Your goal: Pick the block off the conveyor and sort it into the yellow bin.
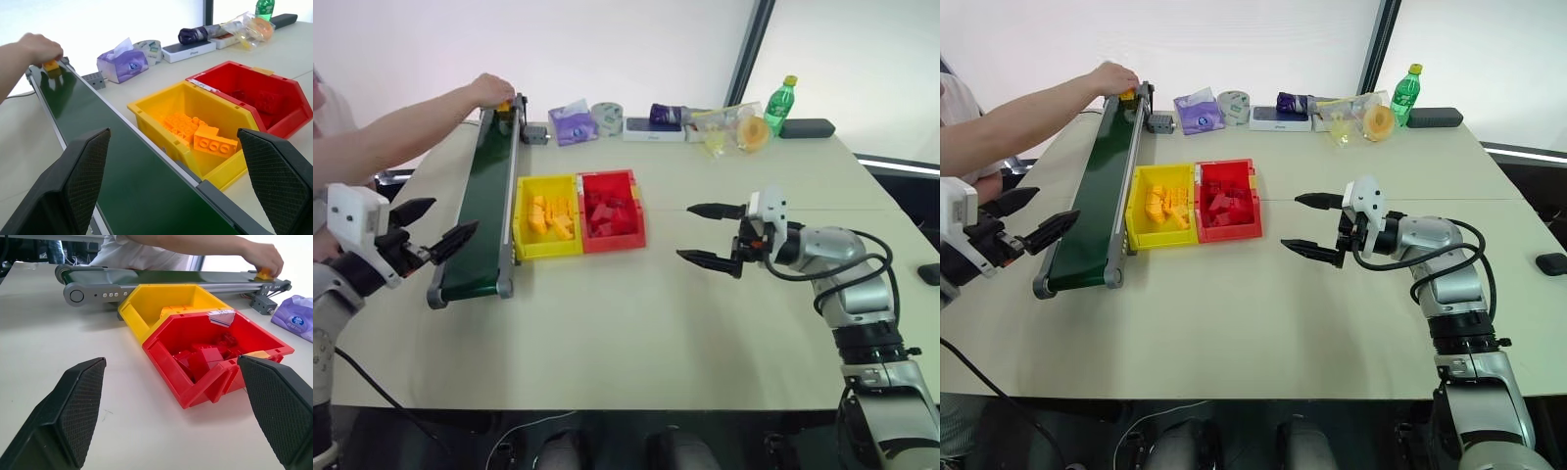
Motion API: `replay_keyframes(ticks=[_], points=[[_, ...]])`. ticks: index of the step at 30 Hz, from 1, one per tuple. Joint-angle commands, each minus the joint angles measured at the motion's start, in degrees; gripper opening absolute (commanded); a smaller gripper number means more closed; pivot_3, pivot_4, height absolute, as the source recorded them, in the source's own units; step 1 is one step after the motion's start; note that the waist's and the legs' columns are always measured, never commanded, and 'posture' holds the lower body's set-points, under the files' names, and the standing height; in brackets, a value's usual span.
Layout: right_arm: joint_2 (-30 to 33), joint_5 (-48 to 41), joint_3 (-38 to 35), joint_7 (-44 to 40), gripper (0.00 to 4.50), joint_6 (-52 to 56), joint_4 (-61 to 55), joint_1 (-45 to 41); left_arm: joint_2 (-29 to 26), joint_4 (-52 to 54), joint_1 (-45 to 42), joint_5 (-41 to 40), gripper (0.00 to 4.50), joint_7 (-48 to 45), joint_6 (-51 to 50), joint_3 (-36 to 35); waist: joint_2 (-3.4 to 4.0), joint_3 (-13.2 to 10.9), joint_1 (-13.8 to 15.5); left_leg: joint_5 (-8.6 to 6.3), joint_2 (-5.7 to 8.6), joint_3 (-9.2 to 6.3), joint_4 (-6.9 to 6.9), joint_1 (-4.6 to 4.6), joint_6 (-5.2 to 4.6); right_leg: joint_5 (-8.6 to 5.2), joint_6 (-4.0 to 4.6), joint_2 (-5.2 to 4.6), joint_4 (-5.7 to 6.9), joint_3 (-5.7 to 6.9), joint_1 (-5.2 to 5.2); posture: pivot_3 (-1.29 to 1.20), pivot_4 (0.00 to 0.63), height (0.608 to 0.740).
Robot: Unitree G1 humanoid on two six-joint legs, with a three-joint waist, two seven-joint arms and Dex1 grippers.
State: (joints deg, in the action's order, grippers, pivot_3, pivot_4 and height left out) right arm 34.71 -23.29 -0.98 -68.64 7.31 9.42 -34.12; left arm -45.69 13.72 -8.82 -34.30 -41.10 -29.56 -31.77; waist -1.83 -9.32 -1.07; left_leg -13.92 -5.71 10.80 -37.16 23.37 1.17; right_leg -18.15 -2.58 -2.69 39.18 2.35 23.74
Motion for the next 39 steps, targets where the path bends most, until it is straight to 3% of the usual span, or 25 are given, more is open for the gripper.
replay_keyframes(ticks=[1,39], points=[[0.38,-0.51,-1.17,-0.08,4.50,-0.52,-0.92,0.09,-0.62,0.74,-0.25,-0.46,4.38,0.11,0.85,-1.23,0.00,0.00,0.01,0.00,0.00,0.00,0.00,0.00,0.00,0.00,0.00,0.00,0.00,0.00,0.00,0.00,0.150,0.740],[-0.01,-0.46,-0.67,0.05,4.50,-0.22,-0.71,-0.74,0.59,0.34,0.92,3.19,4.38,2.90,3.99,-0.27,0.00,0.00,0.00,0.00,0.00,0.00,0.00,0.00,0.00,0.00,0.00,0.00,0.00,0.00,0.00,0.00,0.150,0.740]])
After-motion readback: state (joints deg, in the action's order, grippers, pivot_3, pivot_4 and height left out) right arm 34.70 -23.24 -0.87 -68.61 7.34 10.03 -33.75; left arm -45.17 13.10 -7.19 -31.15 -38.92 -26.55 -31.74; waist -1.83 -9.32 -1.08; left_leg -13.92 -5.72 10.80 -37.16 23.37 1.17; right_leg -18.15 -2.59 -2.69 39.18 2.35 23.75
